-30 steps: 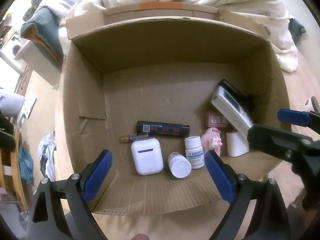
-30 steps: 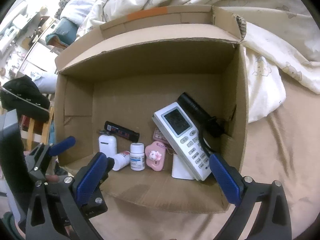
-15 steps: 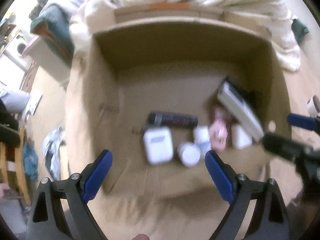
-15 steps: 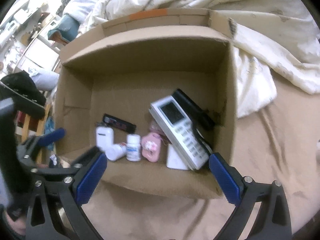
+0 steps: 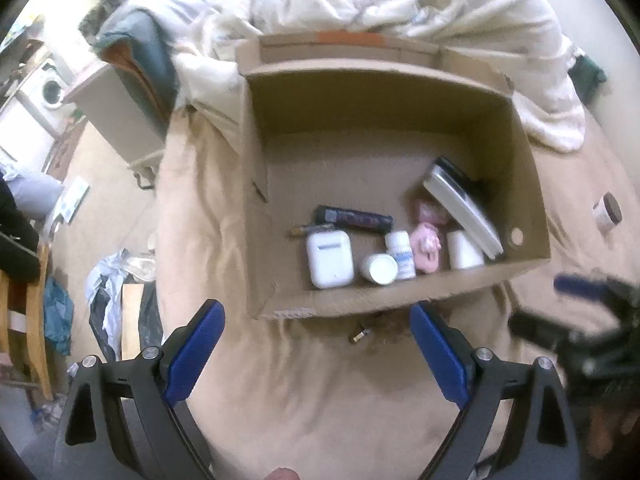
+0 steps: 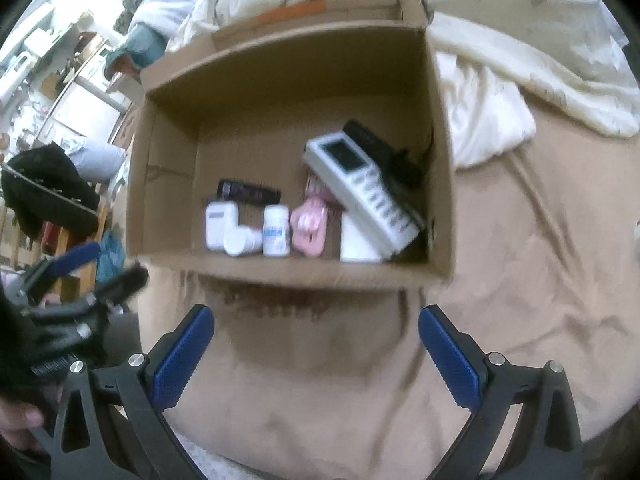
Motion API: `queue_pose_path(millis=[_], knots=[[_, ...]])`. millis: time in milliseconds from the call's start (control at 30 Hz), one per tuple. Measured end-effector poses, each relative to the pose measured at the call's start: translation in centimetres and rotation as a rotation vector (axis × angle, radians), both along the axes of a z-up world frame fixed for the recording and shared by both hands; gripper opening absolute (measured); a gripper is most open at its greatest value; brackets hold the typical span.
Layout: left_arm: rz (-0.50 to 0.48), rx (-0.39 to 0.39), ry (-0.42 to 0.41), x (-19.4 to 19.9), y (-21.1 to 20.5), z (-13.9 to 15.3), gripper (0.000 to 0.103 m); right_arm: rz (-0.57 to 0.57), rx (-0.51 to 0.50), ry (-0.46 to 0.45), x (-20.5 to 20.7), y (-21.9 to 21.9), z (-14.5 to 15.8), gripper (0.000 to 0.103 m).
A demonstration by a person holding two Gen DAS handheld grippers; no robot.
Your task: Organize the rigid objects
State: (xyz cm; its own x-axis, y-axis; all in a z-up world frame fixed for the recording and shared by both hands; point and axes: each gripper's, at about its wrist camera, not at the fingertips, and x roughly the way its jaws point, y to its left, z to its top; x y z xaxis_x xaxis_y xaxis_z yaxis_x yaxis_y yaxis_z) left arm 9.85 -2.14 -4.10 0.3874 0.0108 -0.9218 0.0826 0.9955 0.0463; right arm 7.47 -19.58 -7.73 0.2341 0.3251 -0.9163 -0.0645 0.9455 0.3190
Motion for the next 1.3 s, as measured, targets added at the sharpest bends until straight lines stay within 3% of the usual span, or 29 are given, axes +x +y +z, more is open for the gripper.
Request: queue_pose_path(millis=[367, 533, 767, 1067, 1300], knots=[[0.08, -0.081, 0.001, 0.5, 2.1, -0.1, 0.093, -0.092, -0.046, 0.063, -1.0, 0.2, -4.0, 0.103], [0.108, -0.104, 0.004, 0.4, 2.9, 0.1, 0.093, -0.159, 0.018, 0.1, -0.6, -0.3, -5.6, 0.103], [0.175, -0.131, -0.008, 0.6, 4.6, 0.7, 0.093, -0.068, 0.066, 0.133, 1.4, 2.3, -6.1, 0.103], [0.173, -0.172, 0.03, 0.7, 4.7, 0.3, 0.093, 0.021, -0.091, 0.183, 3.4, 8.0, -10.8, 0.103], [0.155, -0.174, 0.034, 0.7, 4.1, 0.2, 0.093, 0.065, -0.156, 0.092, 4.4, 10.1, -11.2, 0.103]])
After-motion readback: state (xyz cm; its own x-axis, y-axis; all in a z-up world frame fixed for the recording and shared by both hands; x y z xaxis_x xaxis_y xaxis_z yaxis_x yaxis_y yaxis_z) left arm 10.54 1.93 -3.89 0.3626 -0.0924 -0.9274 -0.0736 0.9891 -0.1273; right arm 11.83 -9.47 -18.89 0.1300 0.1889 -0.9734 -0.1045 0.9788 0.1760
